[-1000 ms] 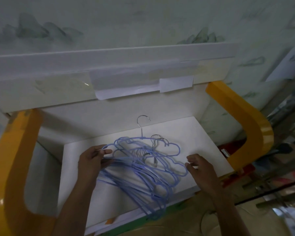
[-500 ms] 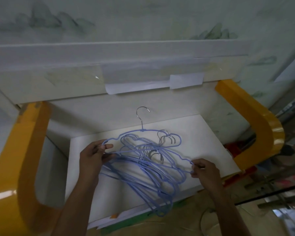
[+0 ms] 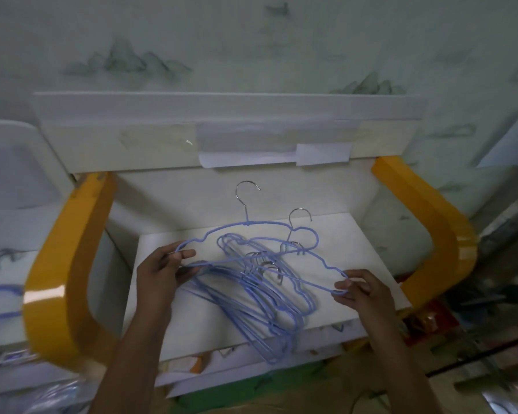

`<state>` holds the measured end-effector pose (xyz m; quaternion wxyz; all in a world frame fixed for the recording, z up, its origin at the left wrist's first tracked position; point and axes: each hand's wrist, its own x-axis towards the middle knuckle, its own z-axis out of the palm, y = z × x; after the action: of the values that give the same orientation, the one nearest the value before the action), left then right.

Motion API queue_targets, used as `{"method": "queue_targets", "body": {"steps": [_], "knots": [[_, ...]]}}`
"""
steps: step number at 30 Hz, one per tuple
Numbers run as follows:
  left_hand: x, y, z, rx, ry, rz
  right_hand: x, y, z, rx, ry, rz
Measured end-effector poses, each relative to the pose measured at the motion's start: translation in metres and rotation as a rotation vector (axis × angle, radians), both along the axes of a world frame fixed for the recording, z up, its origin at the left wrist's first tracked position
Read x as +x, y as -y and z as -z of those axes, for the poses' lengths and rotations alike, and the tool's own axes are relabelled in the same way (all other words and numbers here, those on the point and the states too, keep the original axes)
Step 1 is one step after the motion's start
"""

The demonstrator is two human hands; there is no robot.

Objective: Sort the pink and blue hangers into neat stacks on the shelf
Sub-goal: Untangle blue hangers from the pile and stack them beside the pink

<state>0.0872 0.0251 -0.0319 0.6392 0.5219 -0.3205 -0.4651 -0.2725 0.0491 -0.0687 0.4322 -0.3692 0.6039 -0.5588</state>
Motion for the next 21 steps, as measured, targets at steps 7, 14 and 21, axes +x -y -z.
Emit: {"method": "queue_targets", "body": {"steps": [7,14,21], "knots": [[-0.011,-0.072,-0.023,-0.037,-0.013,-0.095,-0.01,-0.049,-0.022,-0.059,0.032,-0.124],[-0.011,-0.163,-0.025,-0.026,0.028,-0.207,-0.005,-0.108,-0.032,-0.091,0.0,-0.251],[0.021,-0.247,-0.027,-0.008,0.069,-0.391,0.038,-0.136,-0.032,-0.114,0.008,-0.408]]}}
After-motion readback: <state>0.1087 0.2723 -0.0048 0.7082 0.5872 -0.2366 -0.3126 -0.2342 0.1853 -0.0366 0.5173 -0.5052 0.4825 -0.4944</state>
